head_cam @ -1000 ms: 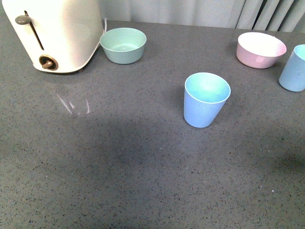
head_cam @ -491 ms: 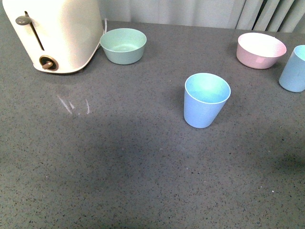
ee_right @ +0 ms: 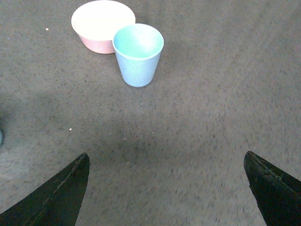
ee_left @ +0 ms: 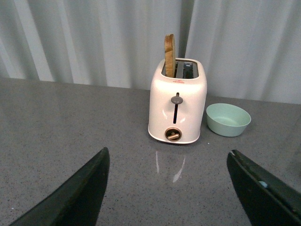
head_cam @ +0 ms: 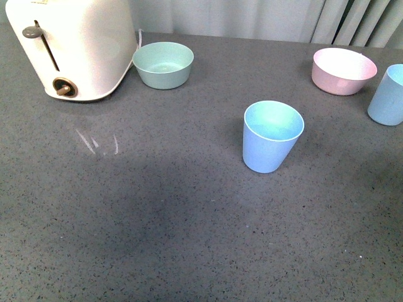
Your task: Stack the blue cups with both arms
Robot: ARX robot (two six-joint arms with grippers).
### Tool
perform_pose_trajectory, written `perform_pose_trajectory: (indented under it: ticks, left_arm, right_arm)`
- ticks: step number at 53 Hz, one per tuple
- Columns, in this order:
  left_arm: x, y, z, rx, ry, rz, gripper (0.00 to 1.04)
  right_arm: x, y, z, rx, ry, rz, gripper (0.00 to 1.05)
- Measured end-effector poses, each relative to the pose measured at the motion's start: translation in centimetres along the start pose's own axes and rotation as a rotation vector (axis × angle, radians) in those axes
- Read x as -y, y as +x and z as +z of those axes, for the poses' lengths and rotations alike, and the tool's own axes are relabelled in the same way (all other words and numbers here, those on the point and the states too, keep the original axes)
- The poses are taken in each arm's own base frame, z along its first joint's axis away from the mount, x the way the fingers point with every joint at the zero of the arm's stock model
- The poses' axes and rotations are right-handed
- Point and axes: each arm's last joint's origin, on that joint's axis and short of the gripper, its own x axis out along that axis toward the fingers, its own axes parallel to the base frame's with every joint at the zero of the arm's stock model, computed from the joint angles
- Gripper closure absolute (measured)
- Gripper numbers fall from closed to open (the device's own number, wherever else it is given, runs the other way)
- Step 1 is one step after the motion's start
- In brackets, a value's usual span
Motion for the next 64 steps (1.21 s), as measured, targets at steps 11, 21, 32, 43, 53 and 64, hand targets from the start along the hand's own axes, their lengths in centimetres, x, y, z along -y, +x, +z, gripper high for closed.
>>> perform_pose_trajectory:
  ticks: [11,21,32,43,53,64]
  left_arm:
    - [0.0,0.0,0.0,0.000,0.002,0.000,0.09]
    - [0.0,0.0,0.0,0.000,0.002,0.000,0.09]
    - [0.0,0.0,0.0,0.000,0.002,0.000,0.09]
    - [0.0,0.0,0.0,0.000,0.002,0.000,0.09]
    - [0.0,0.0,0.0,0.000,0.002,0.000,0.09]
    - [0.0,0.0,0.0,0.000,0.002,0.000,0.09]
  right_arm:
    - [-0.7,8.6,3.3,-0.200,-0.201,0.082,0.09]
    - [-2.5,12.6,6.5,-0.221,-0.296,0.117,0.09]
    - [-4.7,15.9,8.5,-0.248,-0.388,0.154,0.09]
    - [-5.6,18.9,7.5,-0.297,-0.460,0.147,0.10]
    - [-5.8,20.7,6.6,-0.339,-0.485,0.140,0.38]
    - [-5.9,21.3,6.6,-0.343,-0.489,0.142,0.66]
